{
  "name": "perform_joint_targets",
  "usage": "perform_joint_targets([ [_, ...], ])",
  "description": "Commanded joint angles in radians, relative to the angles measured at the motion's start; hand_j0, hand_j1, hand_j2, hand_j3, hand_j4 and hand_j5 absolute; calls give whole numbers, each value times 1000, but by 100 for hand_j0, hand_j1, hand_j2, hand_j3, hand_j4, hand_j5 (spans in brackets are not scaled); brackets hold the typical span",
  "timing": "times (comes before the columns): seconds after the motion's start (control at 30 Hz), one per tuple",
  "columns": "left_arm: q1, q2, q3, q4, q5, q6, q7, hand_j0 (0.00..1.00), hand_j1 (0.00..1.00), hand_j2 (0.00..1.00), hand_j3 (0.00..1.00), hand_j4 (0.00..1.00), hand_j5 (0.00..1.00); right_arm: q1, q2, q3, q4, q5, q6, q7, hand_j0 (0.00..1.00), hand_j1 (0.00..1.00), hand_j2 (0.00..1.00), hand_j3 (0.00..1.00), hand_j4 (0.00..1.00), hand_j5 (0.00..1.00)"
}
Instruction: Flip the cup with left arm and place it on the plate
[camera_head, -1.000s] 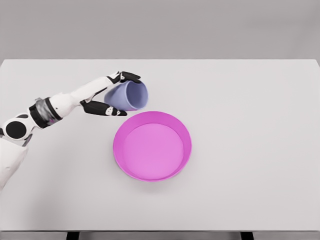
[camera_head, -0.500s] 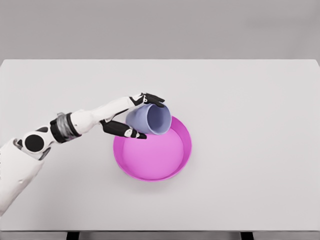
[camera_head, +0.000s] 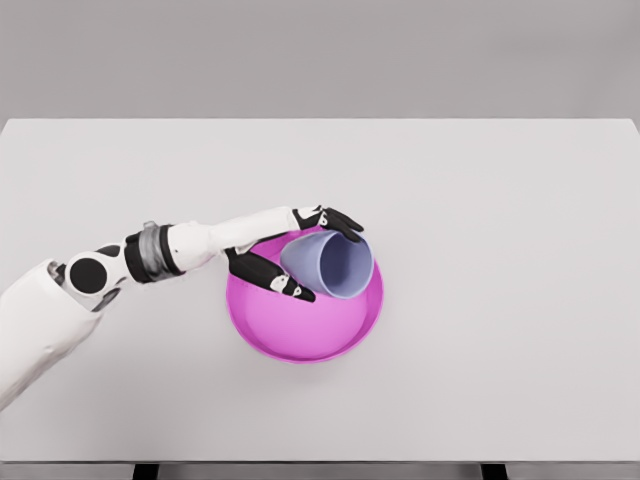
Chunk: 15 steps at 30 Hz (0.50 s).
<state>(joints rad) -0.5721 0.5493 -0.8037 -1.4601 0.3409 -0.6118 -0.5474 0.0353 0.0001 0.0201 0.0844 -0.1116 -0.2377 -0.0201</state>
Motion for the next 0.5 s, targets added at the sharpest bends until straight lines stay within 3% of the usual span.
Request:
perform_joint_targets([
  [0.0,-6,14,-51,9,30,1,3,70,70,70,70,70,70,0,0,0,0,0,0,0,100,100,100,100,100,100],
  [0.27,-34,15,-77,12,33,1,3,72,72,72,72,72,72,0,0,0,0,0,0,0,100,100,100,100,100,100],
  [0.47,-38,12,-83,14,87,1,4,75,75,75,75,75,75,0,0,1,0,0,0,0,100,100,100,100,100,100],
])
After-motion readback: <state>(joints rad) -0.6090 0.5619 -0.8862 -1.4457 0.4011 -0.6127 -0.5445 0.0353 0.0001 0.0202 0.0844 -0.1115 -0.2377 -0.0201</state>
